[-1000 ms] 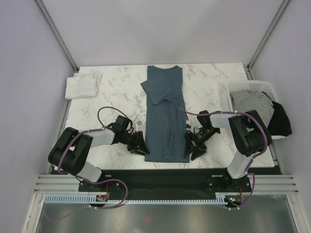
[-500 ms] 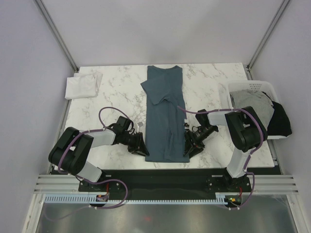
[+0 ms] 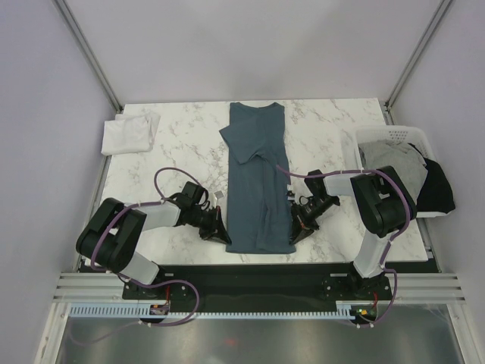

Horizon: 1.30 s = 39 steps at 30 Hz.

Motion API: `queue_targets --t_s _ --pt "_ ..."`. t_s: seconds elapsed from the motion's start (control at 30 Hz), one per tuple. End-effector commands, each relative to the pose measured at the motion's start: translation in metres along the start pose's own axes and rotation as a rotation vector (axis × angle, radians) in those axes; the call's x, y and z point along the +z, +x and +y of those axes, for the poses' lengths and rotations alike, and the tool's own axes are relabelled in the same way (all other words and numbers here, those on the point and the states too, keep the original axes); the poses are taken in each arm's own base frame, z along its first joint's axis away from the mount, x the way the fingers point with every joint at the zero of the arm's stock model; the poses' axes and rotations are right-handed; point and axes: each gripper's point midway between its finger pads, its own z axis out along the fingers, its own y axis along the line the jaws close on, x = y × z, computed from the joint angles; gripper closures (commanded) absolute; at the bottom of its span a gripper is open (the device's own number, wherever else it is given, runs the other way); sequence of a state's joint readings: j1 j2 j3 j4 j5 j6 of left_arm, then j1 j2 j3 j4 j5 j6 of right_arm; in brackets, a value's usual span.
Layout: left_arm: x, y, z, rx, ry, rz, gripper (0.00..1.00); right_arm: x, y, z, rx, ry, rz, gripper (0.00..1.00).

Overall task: Fold and stack the t-shirts
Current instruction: Fold the tshirt

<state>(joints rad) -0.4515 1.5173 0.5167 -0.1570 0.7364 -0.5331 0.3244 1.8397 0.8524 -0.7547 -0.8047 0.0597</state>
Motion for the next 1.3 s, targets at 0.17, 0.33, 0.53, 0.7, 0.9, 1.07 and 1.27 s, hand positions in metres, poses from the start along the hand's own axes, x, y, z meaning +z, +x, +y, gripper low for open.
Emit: queue_targets --t_s 0.17,0.33,0.53,0.7,0.9,1.07,1.27 --pt "-0.016 -0.024 -0.031 0.109 0.049 -0.036 0.98 -0.018 -0.013 0.01 -0.089 0.004 -0.061 1.0" --pt "-0.029 -0.041 -0.041 0.115 0.063 -0.075 0.98 -0.04 -0.026 0.016 -0.101 -0.026 -0.112 1.0" --pt "-0.054 -0.087 -0.073 0.181 0.1 -0.192 0.98 -0.076 -0.057 0.036 -0.194 -0.042 -0.175 1.0" --pt "-0.073 -0.137 -0.085 0.203 0.115 -0.3 0.98 -0.102 -0.101 0.052 -0.285 -0.026 -0.27 1.0" --pt "-0.089 -0.199 -0.089 0.267 0.095 -0.417 0.98 -0.135 -0.17 0.062 -0.382 0.027 -0.414 1.0" --pt "-0.083 -0.245 -0.073 0.245 0.079 -0.431 0.98 -0.159 -0.224 0.067 -0.425 0.055 -0.519 1.0" --pt "-0.072 -0.291 -0.058 0.257 0.048 -0.47 0.98 -0.168 -0.273 0.064 -0.44 0.07 -0.605 1.0"
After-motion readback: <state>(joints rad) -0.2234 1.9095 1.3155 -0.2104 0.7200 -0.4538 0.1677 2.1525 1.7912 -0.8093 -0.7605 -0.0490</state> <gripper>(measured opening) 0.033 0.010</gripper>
